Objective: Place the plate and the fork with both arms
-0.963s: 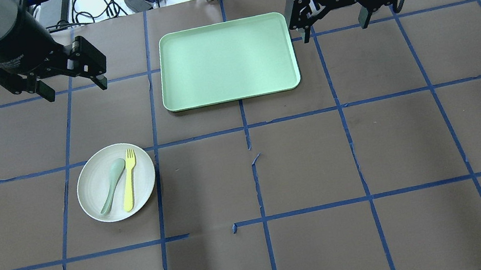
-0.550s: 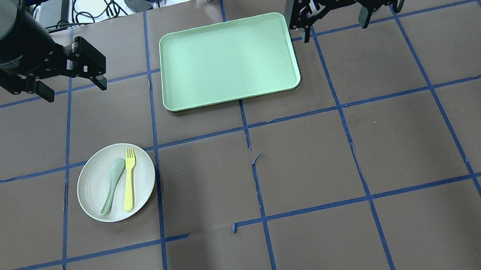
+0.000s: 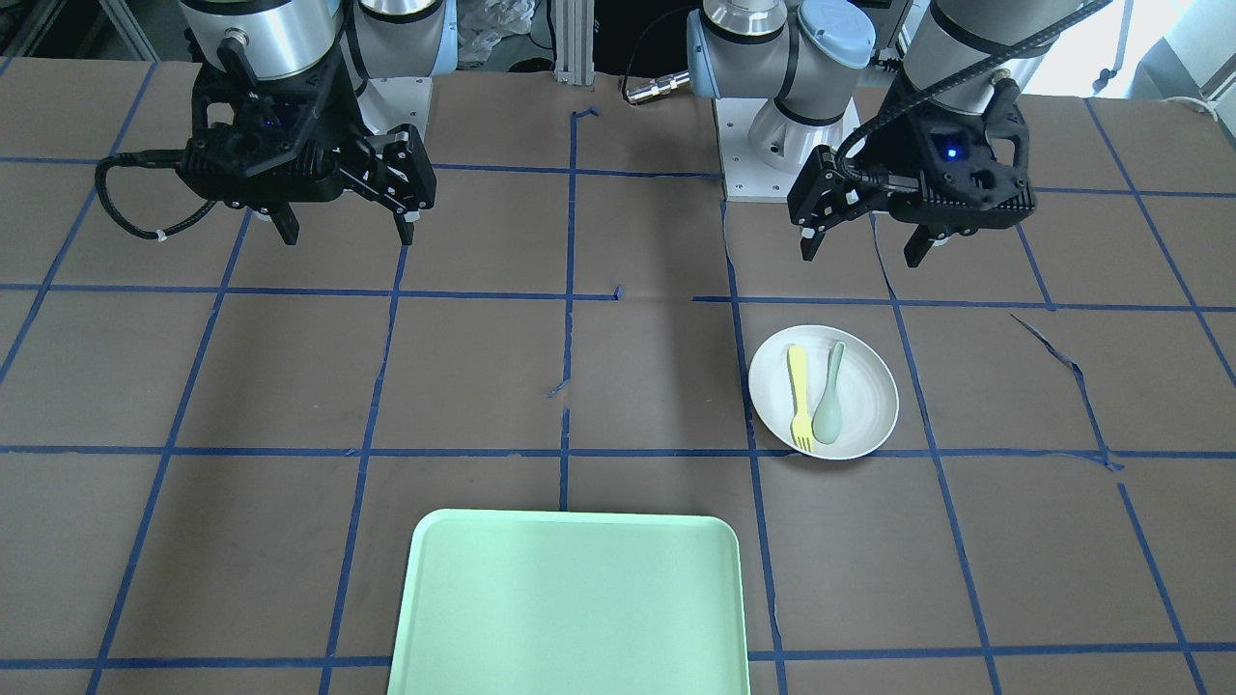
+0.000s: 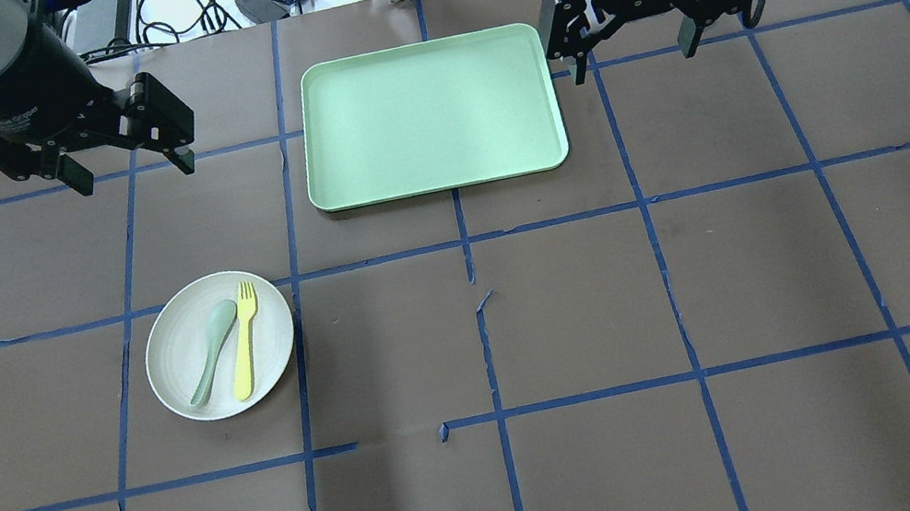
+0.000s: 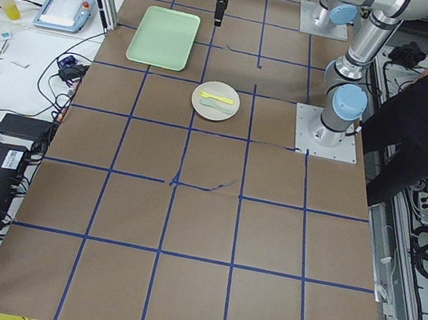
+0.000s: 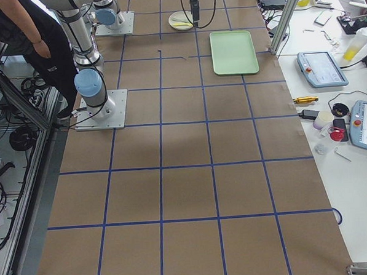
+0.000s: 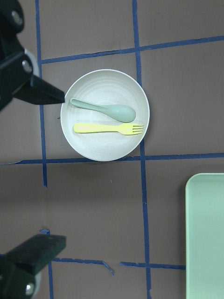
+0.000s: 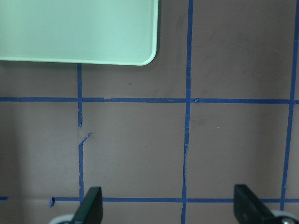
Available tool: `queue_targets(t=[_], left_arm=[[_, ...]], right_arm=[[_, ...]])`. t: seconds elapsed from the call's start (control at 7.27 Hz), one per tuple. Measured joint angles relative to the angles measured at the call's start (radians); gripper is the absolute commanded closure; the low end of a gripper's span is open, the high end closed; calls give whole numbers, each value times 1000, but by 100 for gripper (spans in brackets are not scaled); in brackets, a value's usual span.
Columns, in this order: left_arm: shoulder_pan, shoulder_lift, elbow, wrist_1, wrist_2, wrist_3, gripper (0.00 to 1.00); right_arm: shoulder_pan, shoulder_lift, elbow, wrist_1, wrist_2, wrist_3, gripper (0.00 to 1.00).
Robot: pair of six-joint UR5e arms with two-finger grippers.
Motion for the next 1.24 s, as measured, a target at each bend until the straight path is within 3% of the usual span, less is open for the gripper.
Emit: queue_targets(t=[1.24], left_arm=[[4,-6,-13,-3,7,10,0]], right_arm=[[0,0,1,0,1,4,0]])
